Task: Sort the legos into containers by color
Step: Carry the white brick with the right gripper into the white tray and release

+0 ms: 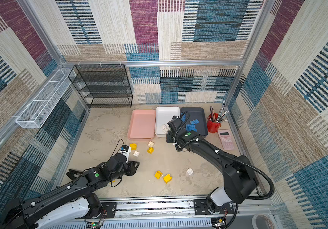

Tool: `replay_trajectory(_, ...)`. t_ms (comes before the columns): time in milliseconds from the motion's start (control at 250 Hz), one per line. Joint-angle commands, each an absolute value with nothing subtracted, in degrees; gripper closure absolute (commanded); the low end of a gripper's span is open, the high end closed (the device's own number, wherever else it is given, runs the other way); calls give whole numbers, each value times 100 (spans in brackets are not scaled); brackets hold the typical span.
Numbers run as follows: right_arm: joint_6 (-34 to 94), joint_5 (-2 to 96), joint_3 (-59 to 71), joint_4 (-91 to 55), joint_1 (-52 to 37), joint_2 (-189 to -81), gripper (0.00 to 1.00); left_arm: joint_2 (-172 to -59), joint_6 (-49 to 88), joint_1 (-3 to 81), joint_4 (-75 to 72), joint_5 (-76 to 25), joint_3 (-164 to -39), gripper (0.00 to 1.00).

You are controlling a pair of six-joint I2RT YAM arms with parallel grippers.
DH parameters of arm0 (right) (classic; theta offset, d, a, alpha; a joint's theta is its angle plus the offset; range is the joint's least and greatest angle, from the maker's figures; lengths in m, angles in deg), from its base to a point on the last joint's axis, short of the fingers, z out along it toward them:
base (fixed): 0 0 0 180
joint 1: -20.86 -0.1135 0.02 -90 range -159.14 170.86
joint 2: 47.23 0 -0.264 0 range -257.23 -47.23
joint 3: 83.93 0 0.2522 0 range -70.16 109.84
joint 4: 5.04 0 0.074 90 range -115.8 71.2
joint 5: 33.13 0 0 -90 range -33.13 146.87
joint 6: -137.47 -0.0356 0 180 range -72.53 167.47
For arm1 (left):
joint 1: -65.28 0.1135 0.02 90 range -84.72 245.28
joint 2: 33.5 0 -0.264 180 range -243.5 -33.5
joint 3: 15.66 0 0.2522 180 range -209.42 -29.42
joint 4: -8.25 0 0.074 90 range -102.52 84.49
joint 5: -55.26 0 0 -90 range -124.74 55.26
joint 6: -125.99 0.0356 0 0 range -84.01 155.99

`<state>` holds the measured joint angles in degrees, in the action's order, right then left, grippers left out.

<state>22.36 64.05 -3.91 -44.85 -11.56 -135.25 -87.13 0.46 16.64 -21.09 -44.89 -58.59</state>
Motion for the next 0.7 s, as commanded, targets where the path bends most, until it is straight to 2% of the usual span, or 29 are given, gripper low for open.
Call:
replay_trajectory(0, 2625, 6130, 58, -3967, -944, -13996, 66, -8896, 208, 1673, -1914, -4599, -5997, 46)
replay_trajectory(296, 2910, 5761, 1725, -3886, -413, -15825, 65, -9426, 381, 1762, -1804, -4617, -6159, 46)
replay_trajectory(524, 2987, 5656, 2279, -3762, -192, -16476, 63, -9591, 347, 1973, -1926, -4537, -6255, 45)
replay_trajectory(636, 3022, 5599, 2394, -3763, -140, -16588, 56, -9565, 287, 2063, -2033, -4500, -6280, 44)
replay_trajectory(696, 3029, 5547, 2405, -3739, -112, -16618, 48, -9564, 246, 2111, -2097, -4468, -6305, 42)
